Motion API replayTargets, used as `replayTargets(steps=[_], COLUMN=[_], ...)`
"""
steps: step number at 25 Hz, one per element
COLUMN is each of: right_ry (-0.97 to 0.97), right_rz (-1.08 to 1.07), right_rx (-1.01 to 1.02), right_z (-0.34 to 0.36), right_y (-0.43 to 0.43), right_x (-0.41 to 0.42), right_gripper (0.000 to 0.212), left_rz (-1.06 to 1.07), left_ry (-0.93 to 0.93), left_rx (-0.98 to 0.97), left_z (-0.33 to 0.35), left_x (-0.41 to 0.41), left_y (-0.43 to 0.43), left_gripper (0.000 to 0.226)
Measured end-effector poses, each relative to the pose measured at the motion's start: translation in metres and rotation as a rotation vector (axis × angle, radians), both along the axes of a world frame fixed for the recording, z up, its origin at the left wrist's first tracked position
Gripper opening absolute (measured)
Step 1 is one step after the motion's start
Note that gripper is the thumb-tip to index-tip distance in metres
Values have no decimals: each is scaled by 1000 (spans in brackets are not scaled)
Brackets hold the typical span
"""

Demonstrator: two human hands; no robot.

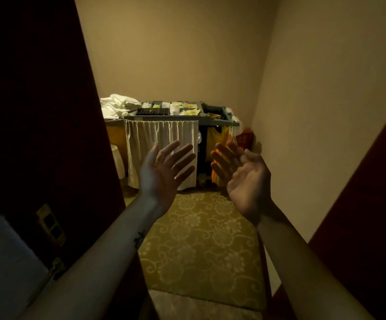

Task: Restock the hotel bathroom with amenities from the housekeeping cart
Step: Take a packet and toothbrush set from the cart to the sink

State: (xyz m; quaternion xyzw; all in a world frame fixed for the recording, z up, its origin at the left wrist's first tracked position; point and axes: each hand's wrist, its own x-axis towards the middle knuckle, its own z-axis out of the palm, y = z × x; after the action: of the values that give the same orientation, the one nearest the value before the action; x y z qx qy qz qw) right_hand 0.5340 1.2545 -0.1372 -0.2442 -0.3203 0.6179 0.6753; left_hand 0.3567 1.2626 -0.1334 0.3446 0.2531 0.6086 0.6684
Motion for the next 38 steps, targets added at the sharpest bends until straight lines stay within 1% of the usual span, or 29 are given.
replayTargets(steps=[5, 9, 11, 14, 16, 18, 23, 26, 31, 35, 37, 38], right_ry=[-51, -67, -78, -81, -87, -84, -45, -59, -35, -19, -18, -26], right_rz=[47, 62, 62, 66, 68, 72, 113, 142, 194, 260, 285, 299], right_rx=[25, -6, -29, -63, -73, -65, -105, -97, -76, -126, -122, -122], right_z=[-21, -43, -47, -40, -33, -28, -33, -40, -63, -72, -69, -68], right_y=[125, 261, 332, 423, 485, 539, 664, 747, 901, 1038, 1096, 1125], right_x=[30, 26, 18, 7, 2, -7, -35, -45, -54, -74, -87, -92], right_gripper=[54, 54, 53, 51, 54, 57, 50, 49, 46, 47, 46, 45], left_rz=[32, 28, 6, -18, -19, -5, 70, 96, 156, 215, 241, 265], left_ry=[65, 47, 5, -39, -36, -36, 5, 43, 52, 96, 132, 121], left_rx=[32, 12, 0, -21, -30, -32, -25, -30, -75, -117, -126, -137], left_z=[-11, -34, -45, -44, -37, -30, -18, -28, -58, -60, -59, -60], left_x=[-2, -4, -1, -4, -8, -14, -39, -48, -59, -72, -81, -87], left_y=[132, 274, 347, 444, 506, 556, 668, 735, 864, 985, 1036, 1062], left_gripper=[54, 56, 57, 58, 58, 57, 55, 57, 55, 57, 58, 58])
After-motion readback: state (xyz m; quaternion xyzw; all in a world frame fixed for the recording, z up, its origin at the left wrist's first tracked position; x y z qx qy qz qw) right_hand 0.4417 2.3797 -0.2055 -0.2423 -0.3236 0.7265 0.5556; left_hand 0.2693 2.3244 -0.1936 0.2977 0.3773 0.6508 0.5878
